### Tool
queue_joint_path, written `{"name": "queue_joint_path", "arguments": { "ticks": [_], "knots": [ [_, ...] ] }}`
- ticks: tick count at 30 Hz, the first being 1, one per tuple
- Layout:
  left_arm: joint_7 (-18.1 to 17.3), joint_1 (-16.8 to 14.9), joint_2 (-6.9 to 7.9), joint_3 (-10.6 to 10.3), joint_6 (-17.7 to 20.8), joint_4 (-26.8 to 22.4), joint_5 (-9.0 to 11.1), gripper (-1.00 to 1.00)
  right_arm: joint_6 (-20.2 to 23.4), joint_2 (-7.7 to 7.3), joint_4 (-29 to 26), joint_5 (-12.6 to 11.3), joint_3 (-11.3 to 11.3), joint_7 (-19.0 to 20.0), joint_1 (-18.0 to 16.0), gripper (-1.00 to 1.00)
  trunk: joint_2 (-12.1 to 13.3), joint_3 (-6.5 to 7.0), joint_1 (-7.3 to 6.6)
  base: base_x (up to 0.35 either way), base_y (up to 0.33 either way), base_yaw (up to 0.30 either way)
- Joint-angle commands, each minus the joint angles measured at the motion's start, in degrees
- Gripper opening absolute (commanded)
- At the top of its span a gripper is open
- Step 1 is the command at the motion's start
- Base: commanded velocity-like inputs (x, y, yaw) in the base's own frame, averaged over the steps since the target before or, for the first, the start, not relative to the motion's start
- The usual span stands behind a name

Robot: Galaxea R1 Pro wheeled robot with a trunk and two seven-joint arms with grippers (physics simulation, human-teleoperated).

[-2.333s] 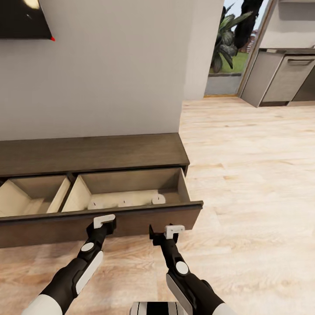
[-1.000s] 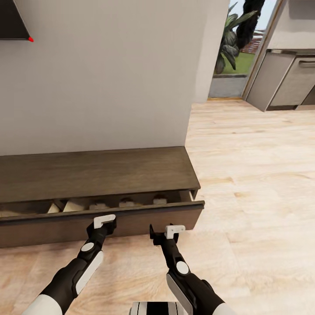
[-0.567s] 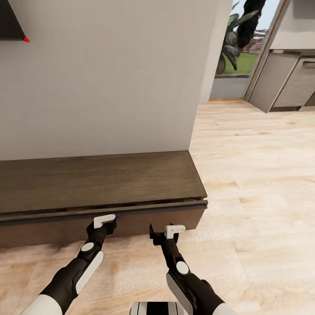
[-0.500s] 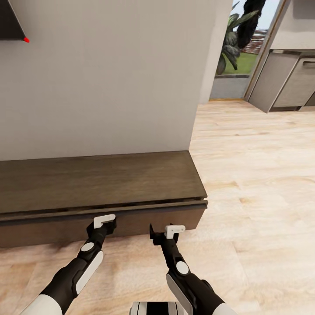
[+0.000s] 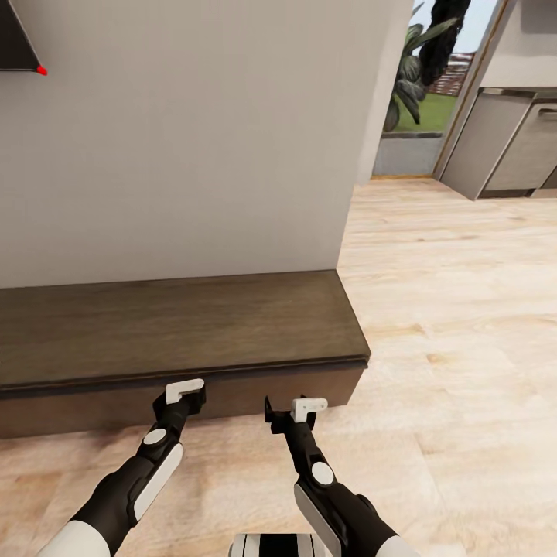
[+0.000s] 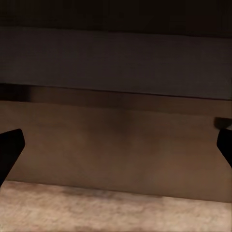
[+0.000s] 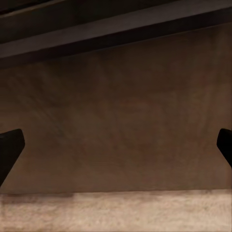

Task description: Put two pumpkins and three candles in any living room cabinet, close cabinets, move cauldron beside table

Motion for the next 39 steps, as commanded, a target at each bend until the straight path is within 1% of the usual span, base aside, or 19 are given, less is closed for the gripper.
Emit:
{"name": "queue_joint_path", "arguments": {
  "ticks": [1, 13, 16, 17, 20, 22, 23, 24, 25, 26, 27, 28, 29, 30, 31, 34, 35, 37, 39],
  "knots": [
    [0.50, -0.05, 0.09, -0.26, 0.20, -0.12, 0.20, 1.00, -0.33, -0.04, 0.02, -0.58, 0.33, -0.32, -0.07, 1.00, -0.02, -0.04, -0.01, -0.015, 0.001, 0.000],
    [0.19, -0.05, 0.09, -0.30, 0.41, -0.38, 0.18, 1.00, 0.05, -0.04, -0.05, -0.58, 0.33, -0.39, -0.07, 1.00, -0.02, -0.04, -0.01, -0.268, 0.000, 0.000],
    [0.02, -0.05, 0.09, -0.27, 1.06, -0.85, 0.24, 1.00, 2.21, -0.10, -0.20, -0.65, 0.26, -0.39, -0.07, 1.00, -0.02, -0.04, -0.01, -0.330, 0.000, 0.000],
    [-0.01, -0.05, 0.09, -0.28, 1.69, -1.02, 0.28, 1.00, 4.08, -0.09, -0.18, -0.72, 0.23, -0.40, -0.07, 1.00, -0.02, -0.04, -0.01, -0.331, 0.000, 0.000],
    [-0.06, -0.05, 0.11, -0.20, 6.80, -2.09, 0.37, 1.00, 9.87, -0.09, -0.78, -1.52, 0.07, -0.51, -0.07, 1.00, -0.02, -0.04, -0.01, -0.331, 0.000, 0.000],
    [-0.07, -0.05, 0.14, 0.52, 10.61, -2.58, 0.47, 1.00, 12.60, -0.11, -1.72, -2.22, 0.00, -0.61, -0.07, 1.00, -0.02, -0.04, -0.01, -0.312, 0.000, 0.000],
    [-0.10, -0.05, 0.16, 1.80, 13.68, -3.26, 0.58, 1.00, 15.15, -0.11, -2.67, -2.66, -0.08, -0.68, -0.07, 1.00, -0.02, -0.04, -0.01, -0.208, 0.000, 0.000],
    [-0.11, -0.05, 0.16, 2.44, 15.04, -3.63, 0.63, 1.00, 16.35, -0.12, -3.11, -2.84, -0.12, -0.71, -0.07, 1.00, -0.02, -0.04, -0.01, -0.167, 0.000, 0.000],
    [-0.12, -0.05, 0.17, 4.71, 19.48, -4.97, 0.74, 1.00, 20.56, -0.12, -5.61, -3.47, -0.74, -0.78, -0.07, 1.00, -0.02, -0.04, -0.01, -0.085, 0.000, 0.000],
    [-0.23, -0.05, 0.14, 6.85, 24.01, -5.95, 0.85, 1.00, 25.72, -0.19, -10.76, -4.27, -2.45, -0.81, 0.00, 1.00, -0.02, -0.04, -0.01, -0.044, 0.000, 0.000],
    [-0.29, -0.05, 0.12, 8.02, 26.78, -6.40, 0.92, 1.00, 30.09, -0.62, -15.73, -4.81, -4.52, -0.84, 0.15, 1.00, -0.02, -0.04, -0.01, -0.028, 0.000, 0.000],
    [-0.35, -0.01, 0.09, 9.17, 29.76, -6.81, 1.20, 1.00, 36.76, -1.90, -22.77, -5.26, -7.97, -0.87, 0.58, 1.00, -0.02, -0.04, -0.01, -0.014, 0.000, 0.000],
    [-0.36, 0.00, 0.09, 9.41, 30.42, -6.89, 1.40, 1.00, 38.86, -2.39, -24.83, -5.34, -9.07, -0.87, 0.83, 1.00, -0.02, -0.04, -0.01, -0.011, 0.000, 0.000],
    [-0.38, 0.02, 0.08, 9.92, 31.75, -6.85, 2.26, 1.00, 44.37, -3.73, -29.88, -5.51, -12.09, -0.86, 2.04, 1.00, 0.38, 0.14, -0.23, -0.006, 0.000, 0.000],
    [-0.39, 0.02, 0.08, 10.03, 32.03, -6.82, 2.62, 1.00, 45.87, -4.12, -31.24, -5.54, -12.94, -0.86, 2.47, 1.00, 0.78, 0.32, -0.45, -0.005, 0.000, 0.000],
    [-0.28, 0.10, 0.09, 10.30, 32.87, -6.64, 4.96, 1.00, 51.62, -6.16, -36.39, -5.64, -16.24, -0.85, 4.92, 1.00, 1.99, 0.86, -1.11, -0.002, 0.000, 0.000],
    [-0.26, 0.14, 0.09, 10.31, 32.93, -6.60, 5.22, 1.00, 52.09, -6.56, -36.81, -5.65, -16.55, -0.83, 5.33, 1.00, 2.39, 1.04, -1.33, 0.000, 0.000, 0.000],
    [-0.18, 0.64, 0.00, 10.36, 33.03, -6.10, 5.95, 1.00, 53.30, -8.97, -37.81, -5.78, -17.41, -0.71, 7.05, 1.00, 3.19, 1.40, -1.77, 0.000, 0.000, 0.000],
    [-0.16, 0.86, -0.06, 10.37, 33.01, -5.12, 6.15, 1.00, 53.66, -10.69, -37.97, -5.84, -17.65, -0.59, 8.23, 1.00, 3.99, 1.76, -2.21, 0.000, 0.000, 0.000]
  ]
}}
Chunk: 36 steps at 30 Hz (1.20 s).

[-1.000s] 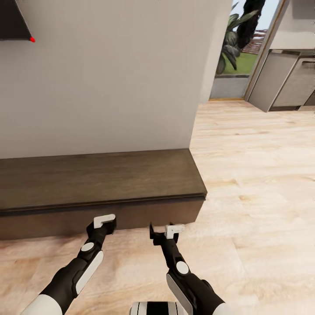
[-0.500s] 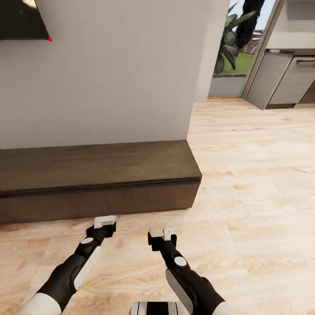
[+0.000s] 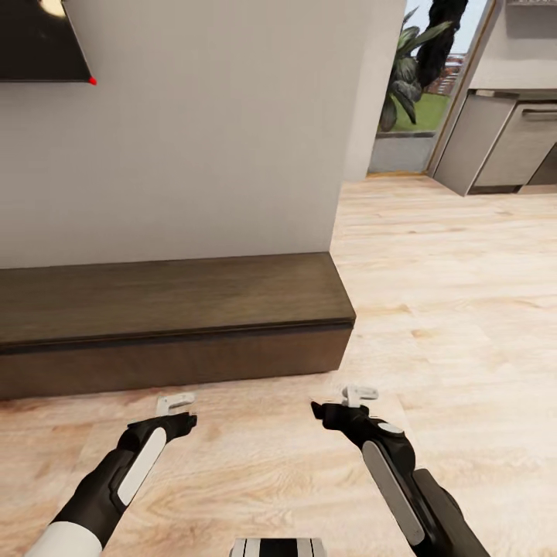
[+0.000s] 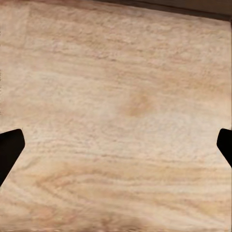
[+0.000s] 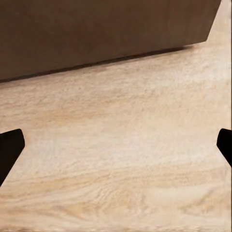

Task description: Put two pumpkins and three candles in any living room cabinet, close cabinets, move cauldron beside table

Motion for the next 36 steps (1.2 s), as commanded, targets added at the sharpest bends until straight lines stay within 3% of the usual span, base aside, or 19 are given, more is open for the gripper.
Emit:
{"name": "queue_joint_path", "arguments": {
  "ticks": [1, 9, 12, 21, 36],
  "knots": [
    [0.54, 0.03, 0.06, -0.21, 0.07, 0.47, 0.65, 1.00, 0.26, -0.80, 0.05, -0.69, 0.08, -0.53, 0.50, 1.00, 0.40, 0.14, -0.24, 0.000, 0.000, 0.000],
    [0.40, 0.31, -0.36, -0.21, -0.50, 6.56, 0.61, 1.00, -0.59, -1.54, 0.84, -0.52, 0.01, -0.46, 6.46, 1.00, 3.61, 1.58, -1.99, 0.000, 0.000, 0.000],
    [0.39, 0.75, -0.39, -0.21, -0.56, 7.26, 0.62, 1.00, -1.18, -1.49, 4.84, -0.32, -0.05, -0.50, 7.62, 1.00, 4.81, 2.12, -2.65, 0.000, 0.000, 0.000],
    [0.24, 1.26, -0.74, -0.29, -1.32, 10.16, 0.61, 1.00, -10.00, -1.47, 11.86, 0.00, 0.04, -0.48, 7.93, 1.00, 8.42, 3.73, -4.63, -0.001, 0.000, 0.000],
    [0.23, 1.27, -0.76, -0.29, -3.50, 10.92, 0.62, 1.00, -10.39, -1.35, 15.42, -0.43, -0.08, -0.48, 7.93, 1.00, 14.43, 6.43, -7.92, -0.137, 0.000, 0.000]
  ]
}}
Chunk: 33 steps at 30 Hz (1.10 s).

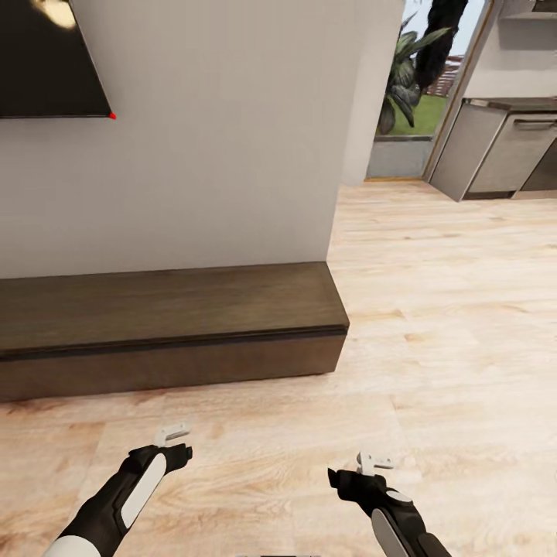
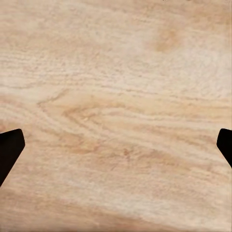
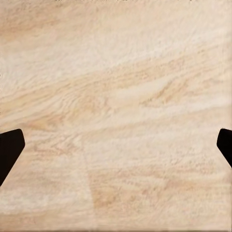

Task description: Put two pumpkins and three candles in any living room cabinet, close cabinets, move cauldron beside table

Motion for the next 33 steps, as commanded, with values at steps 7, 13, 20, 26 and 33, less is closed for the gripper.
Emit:
{"name": "queue_joint_path", "arguments": {
  "ticks": [7, 13, 20, 26, 33],
  "knots": [
    [0.56, -0.02, 0.09, -0.28, -0.07, -0.08, 0.68, 1.00, 0.04, 0.01, 0.21, -0.44, 0.14, -0.59, -0.04, 1.00, 2.80, 1.22, -1.55, -0.004, 0.000, 0.062],
    [0.55, -0.02, 0.09, -0.28, -0.12, -0.08, 0.70, 1.00, 0.02, 0.12, 1.77, -0.33, 0.13, -0.59, -0.04, 1.00, 5.21, 2.29, -2.87, 0.000, 0.000, 0.249],
    [0.56, -0.02, 0.06, -0.28, -0.12, -0.08, 0.72, 1.00, -0.08, -0.01, 2.27, -0.37, 0.12, -0.52, -0.04, 1.00, 8.02, 3.55, -4.41, 0.000, 0.000, 0.278],
    [0.55, -0.02, 0.05, -0.28, -0.12, -0.08, 0.78, 1.00, -2.34, 0.10, 3.37, -0.34, 0.19, -0.49, -0.04, 1.00, 10.42, 4.63, -5.73, 0.000, 0.000, 0.153],
    [0.53, -0.02, 0.01, -0.16, -0.36, 2.28, 0.54, 1.00, -5.38, 0.19, 5.80, -0.13, 0.21, -0.48, -0.04, 1.00, 13.23, 5.89, -7.26, 0.000, 0.000, 0.014]
  ]
}}
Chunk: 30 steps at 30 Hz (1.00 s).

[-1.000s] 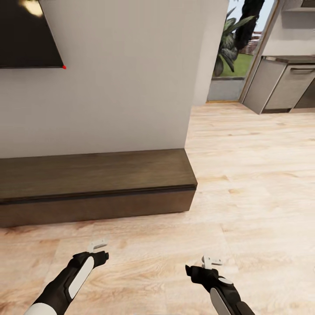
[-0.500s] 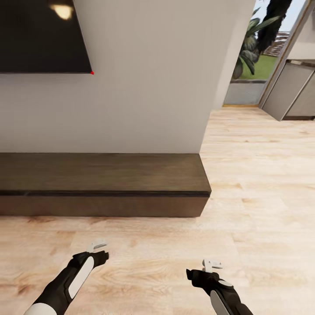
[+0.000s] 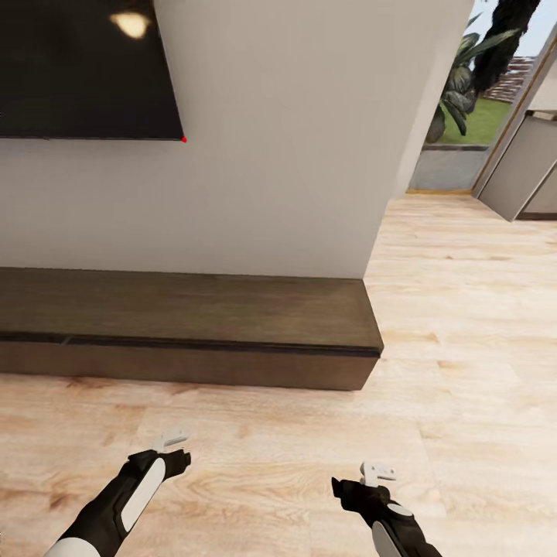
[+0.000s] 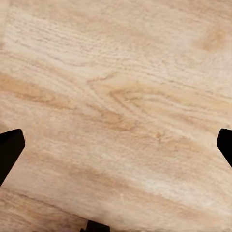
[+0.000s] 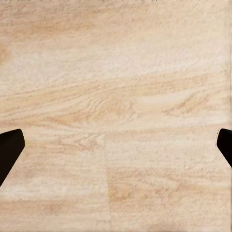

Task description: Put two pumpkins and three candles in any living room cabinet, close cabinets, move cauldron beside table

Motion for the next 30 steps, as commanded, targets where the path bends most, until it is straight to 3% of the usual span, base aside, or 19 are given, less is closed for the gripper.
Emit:
{"name": "queue_joint_path", "arguments": {
  "ticks": [1, 6, 15, 30],
  "knots": [
    [0.57, -0.03, 0.07, -0.29, -0.20, 0.47, 0.57, 1.00, -0.55, -0.09, 0.44, -0.55, 0.26, -0.55, -0.04, 1.00, 0.39, 0.14, -0.23, 0.000, 0.000, 0.002],
    [0.59, -0.03, 0.07, -0.39, -1.59, 1.30, 0.58, 1.00, -2.58, -0.10, 1.95, -0.49, 0.29, -0.58, -0.04, 1.00, 2.40, 1.04, -1.33, 0.000, 0.000, 0.000],
    [0.60, -0.03, 0.07, -0.60, -1.93, 4.09, 0.51, 1.00, -5.16, -0.10, 9.76, -0.56, 0.21, -0.60, -0.04, 1.00, 6.01, 2.66, -3.31, 0.000, 0.000, 0.000],
    [1.01, -0.03, 0.07, -0.77, -1.93, 7.84, 0.05, 1.00, -4.69, -0.09, 11.77, -0.70, 0.16, -0.82, -0.04, 1.00, 12.03, 5.35, -6.60, 0.000, 0.000, 0.000]
  ]
}}
